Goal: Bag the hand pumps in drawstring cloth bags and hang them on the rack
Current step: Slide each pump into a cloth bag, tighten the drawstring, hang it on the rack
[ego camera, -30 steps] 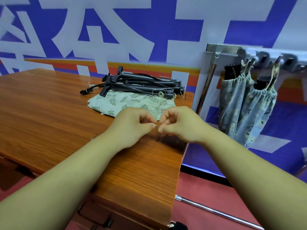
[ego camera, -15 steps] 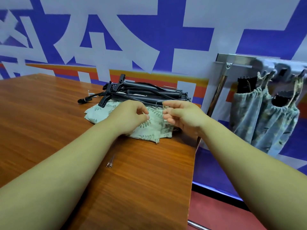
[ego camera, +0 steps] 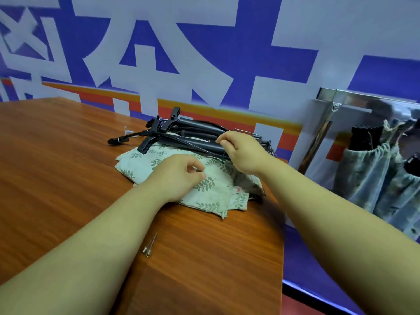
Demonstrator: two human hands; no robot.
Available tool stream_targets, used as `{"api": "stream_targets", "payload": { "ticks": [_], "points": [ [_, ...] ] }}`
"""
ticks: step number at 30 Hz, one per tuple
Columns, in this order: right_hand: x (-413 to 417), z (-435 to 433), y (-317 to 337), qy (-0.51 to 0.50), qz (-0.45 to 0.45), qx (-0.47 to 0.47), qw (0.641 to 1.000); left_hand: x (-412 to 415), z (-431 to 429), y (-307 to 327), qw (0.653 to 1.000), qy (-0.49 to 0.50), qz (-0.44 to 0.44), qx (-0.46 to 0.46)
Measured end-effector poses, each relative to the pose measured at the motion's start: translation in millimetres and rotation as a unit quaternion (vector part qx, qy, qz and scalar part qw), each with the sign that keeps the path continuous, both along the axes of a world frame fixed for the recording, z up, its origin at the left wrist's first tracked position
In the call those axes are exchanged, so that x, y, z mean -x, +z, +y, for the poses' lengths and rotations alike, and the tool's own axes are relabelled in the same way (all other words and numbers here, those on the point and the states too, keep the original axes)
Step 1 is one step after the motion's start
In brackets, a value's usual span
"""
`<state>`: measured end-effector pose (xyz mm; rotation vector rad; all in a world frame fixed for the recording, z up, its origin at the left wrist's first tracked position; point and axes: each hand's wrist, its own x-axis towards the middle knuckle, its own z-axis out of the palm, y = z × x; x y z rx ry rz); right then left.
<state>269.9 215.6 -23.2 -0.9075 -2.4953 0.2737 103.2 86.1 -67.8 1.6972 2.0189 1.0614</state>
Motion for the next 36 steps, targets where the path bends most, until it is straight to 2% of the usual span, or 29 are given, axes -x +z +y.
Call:
{"api": "stream_targets", "payload": {
  "ticks": [4, 9, 12, 15, 19, 24, 33, 36],
  "points": [
    [17.0, 20.1, -9.6, -0.016, -0.054, -0.081, 0.995, -0.1, 2.1, -5.3, 1.0, -0.004, 0.008, 0.006],
    [29.8, 27.5, -14.8, -0.026, -0.063, -0.196, 0.978, 1.0, 4.8, -7.1, 1.0, -0.005, -0.004, 0.013],
    [32.4, 33.7, -19.0, -0.02, -0.13, -0.122, 0.984, 1.6, 5.4, -7.6, 1.0, -0.007, -0.011, 0.014],
    [32.7, 38.5, -24.6, -0.025, -0.175, -0.102, 0.979, 2.2, 5.9, -8.9, 1.0, -0.008, -0.022, 0.013],
    [33.2, 34.4, -22.3, -0.03, -0.161, -0.127, 0.978, 3.2, 4.9, -9.4, 1.0, -0.005, 0.0, 0.027],
    [20.8, 19.4, -0.6, -0.07, -0.097, -0.193, 0.974, 1.0, 2.4, -8.8, 0.999, -0.011, 0.01, 0.041],
    [-45.0, -38.1, 16.2, -0.086, 0.036, -0.105, 0.99, -25.2, -7.2, 7.4, 0.996, -0.025, 0.021, 0.079],
    [-65.3, -54.8, 9.2, -0.09, 0.074, -0.059, 0.991, -35.6, -0.9, 7.8, 0.99, -0.018, 0.078, 0.113]
  ]
}}
